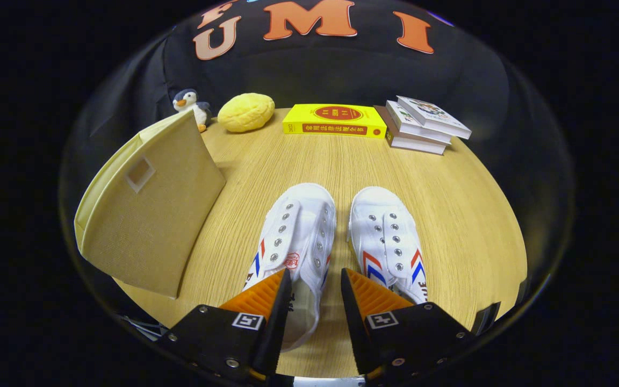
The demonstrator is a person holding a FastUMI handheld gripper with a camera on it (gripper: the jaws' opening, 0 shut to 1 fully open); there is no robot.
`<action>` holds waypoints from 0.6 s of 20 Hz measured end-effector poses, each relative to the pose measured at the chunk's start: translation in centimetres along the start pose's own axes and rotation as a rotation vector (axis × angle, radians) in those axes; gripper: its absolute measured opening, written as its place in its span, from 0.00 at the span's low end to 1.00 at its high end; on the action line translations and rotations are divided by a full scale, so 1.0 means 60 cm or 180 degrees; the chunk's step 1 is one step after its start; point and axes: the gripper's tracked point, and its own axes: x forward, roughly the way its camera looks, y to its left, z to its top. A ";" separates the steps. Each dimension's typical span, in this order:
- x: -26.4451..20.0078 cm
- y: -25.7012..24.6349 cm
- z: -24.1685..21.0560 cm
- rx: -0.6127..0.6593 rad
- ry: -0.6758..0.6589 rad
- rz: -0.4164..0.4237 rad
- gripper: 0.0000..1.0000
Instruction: Open the storage box then place both shoes into the box .Put the left shoe in first, then the right shoe, with the right side of both shoes facing outward in a uniform manner.
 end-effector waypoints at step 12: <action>0.039 0.010 -0.007 0.0067 0.0175 0.0280 0.24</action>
